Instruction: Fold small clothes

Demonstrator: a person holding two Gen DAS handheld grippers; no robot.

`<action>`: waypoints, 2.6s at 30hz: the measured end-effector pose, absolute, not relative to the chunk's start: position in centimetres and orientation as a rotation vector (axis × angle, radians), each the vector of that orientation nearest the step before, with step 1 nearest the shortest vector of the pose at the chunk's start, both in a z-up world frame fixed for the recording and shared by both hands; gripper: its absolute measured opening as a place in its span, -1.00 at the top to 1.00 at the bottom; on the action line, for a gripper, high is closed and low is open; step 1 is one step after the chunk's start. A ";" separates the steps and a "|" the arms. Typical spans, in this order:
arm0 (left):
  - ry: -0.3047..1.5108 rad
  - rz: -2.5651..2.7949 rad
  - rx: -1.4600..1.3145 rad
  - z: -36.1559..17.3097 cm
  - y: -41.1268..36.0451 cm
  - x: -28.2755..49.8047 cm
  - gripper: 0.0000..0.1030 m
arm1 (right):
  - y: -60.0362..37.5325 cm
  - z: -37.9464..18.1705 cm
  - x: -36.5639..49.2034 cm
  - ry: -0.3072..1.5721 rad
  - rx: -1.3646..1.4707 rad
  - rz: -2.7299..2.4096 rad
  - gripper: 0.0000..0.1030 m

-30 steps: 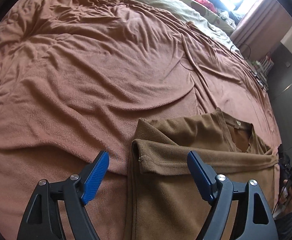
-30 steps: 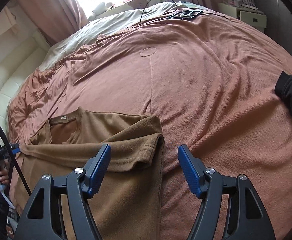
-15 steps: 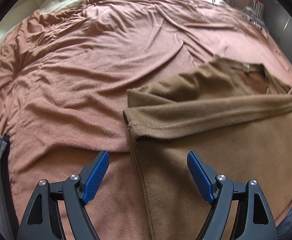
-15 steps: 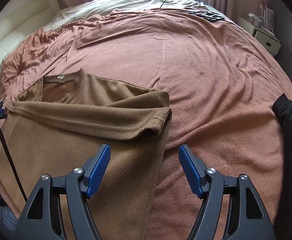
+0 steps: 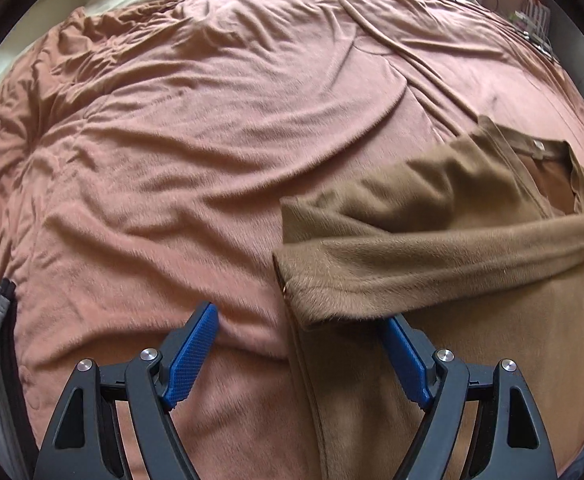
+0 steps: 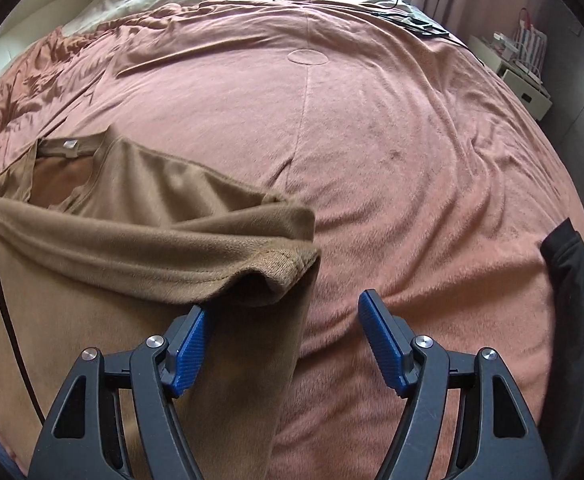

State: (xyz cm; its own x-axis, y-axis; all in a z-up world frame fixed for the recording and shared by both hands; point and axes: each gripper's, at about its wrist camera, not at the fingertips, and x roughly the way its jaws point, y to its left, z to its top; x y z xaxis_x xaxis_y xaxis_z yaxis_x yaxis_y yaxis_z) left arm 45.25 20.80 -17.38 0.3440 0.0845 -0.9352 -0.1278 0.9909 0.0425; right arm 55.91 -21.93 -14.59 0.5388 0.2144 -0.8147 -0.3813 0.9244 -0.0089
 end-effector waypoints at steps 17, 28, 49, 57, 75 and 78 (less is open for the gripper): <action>1.068 0.109 -0.237 -14.5 24.0 47.9 -0.25 | -23.4 -12.4 56.4 0.834 -0.007 0.400 -0.36; 1.079 0.050 -0.182 -15.5 22.6 47.8 0.14 | -24.0 -13.1 56.3 0.851 -0.086 0.445 -0.17; 0.947 0.144 -0.072 -11.2 21.4 46.4 0.86 | -22.6 -8.6 53.2 0.675 -0.131 0.387 0.96; 0.918 0.173 -0.066 -8.9 21.4 48.0 0.86 | -21.8 -8.0 53.7 0.663 -0.153 0.342 0.96; 1.075 0.222 0.066 -16.1 20.2 54.1 0.87 | -18.0 -13.2 62.5 0.795 -0.210 0.270 0.96; 1.084 0.227 0.057 -16.5 20.3 54.5 0.87 | -17.8 -14.0 63.3 0.815 -0.222 0.258 0.96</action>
State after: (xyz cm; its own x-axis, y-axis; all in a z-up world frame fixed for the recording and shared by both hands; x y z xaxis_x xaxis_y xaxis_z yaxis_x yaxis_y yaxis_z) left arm 54.47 20.31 -16.54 0.4468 0.2115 -0.8693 -0.1554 0.9752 0.1575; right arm 63.33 -17.79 -13.96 0.6579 0.1409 -0.7398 -0.3104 0.9457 -0.0960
